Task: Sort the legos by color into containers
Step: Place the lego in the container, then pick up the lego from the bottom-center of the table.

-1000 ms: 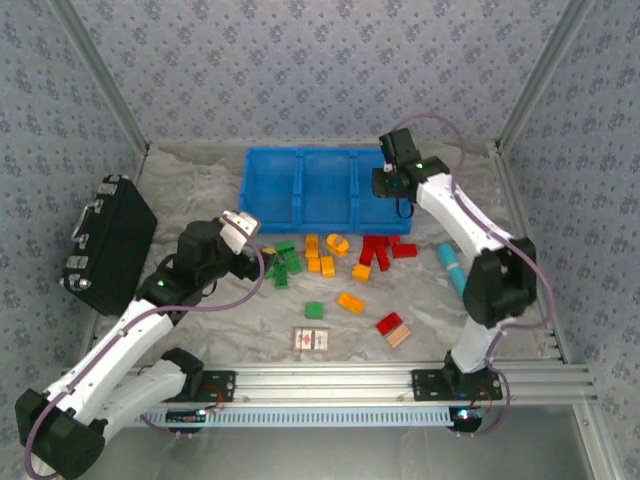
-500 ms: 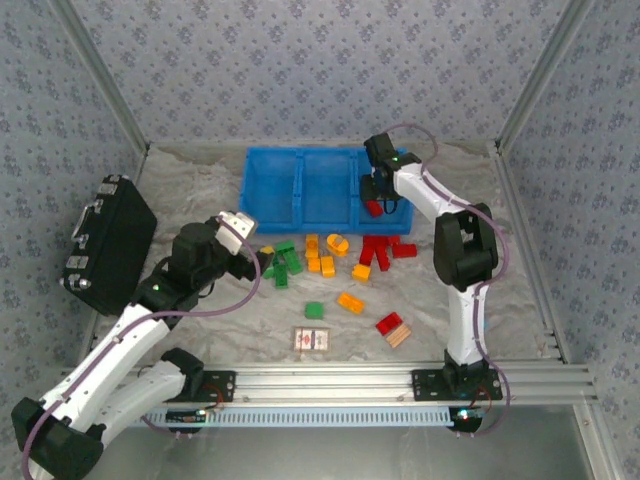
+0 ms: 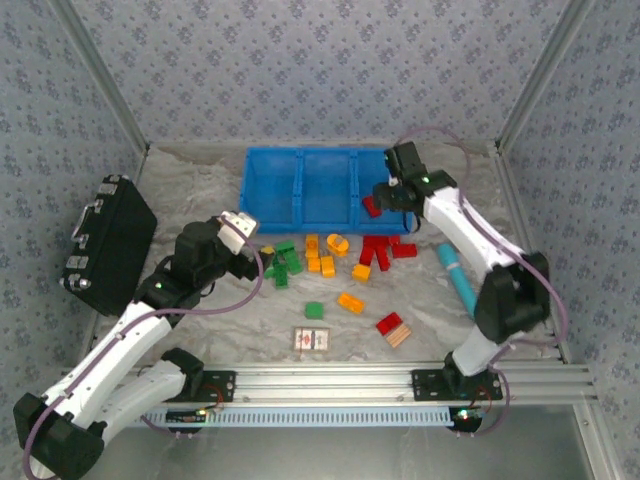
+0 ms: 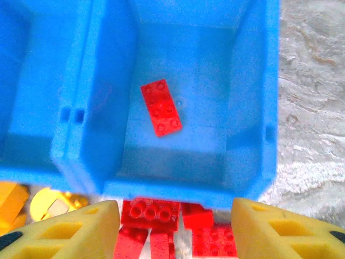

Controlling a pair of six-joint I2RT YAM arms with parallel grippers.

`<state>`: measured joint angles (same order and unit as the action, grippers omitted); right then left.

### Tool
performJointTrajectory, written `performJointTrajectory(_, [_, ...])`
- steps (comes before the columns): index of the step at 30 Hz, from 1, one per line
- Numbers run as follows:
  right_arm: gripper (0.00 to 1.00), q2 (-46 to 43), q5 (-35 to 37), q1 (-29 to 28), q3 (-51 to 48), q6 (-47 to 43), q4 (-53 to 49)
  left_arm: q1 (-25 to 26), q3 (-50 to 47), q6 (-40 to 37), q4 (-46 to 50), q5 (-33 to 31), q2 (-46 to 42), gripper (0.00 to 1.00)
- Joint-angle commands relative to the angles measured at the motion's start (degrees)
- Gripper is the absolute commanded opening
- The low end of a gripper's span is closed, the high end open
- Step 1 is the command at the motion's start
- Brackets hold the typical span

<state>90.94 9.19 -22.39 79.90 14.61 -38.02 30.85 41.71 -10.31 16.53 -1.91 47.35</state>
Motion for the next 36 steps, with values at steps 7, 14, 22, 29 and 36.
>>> performJointTrajectory(7, [0.66, -22.2, -4.7, -8.2, -29.5, 19.7, -2.7, -1.4, -0.5, -0.9, -1.0, -0.4, -2.1, 1.00])
performJointTrajectory(14, [0.69, -23.6, -8.3, -10.5, -36.2, 24.3, -1.3, -1.4, -0.5, -1.5, 0.1, -1.0, -3.0, 1.00])
performJointTrajectory(22, [0.75, -20.0, -6.6, -16.3, -39.7, 31.7, 0.9, -1.4, -1.2, -2.3, -0.6, -2.8, -2.1, 1.00])
performJointTrajectory(29, [0.80, -17.3, -0.2, -21.8, -41.1, 35.3, -1.3, -1.4, -1.5, -1.9, 0.1, -2.6, -3.5, 1.00])
performJointTrajectory(36, [0.80, -17.9, 0.2, -23.3, -44.6, 36.2, -0.7, -1.3, -1.0, -1.6, 0.7, -1.8, -4.3, 1.00])
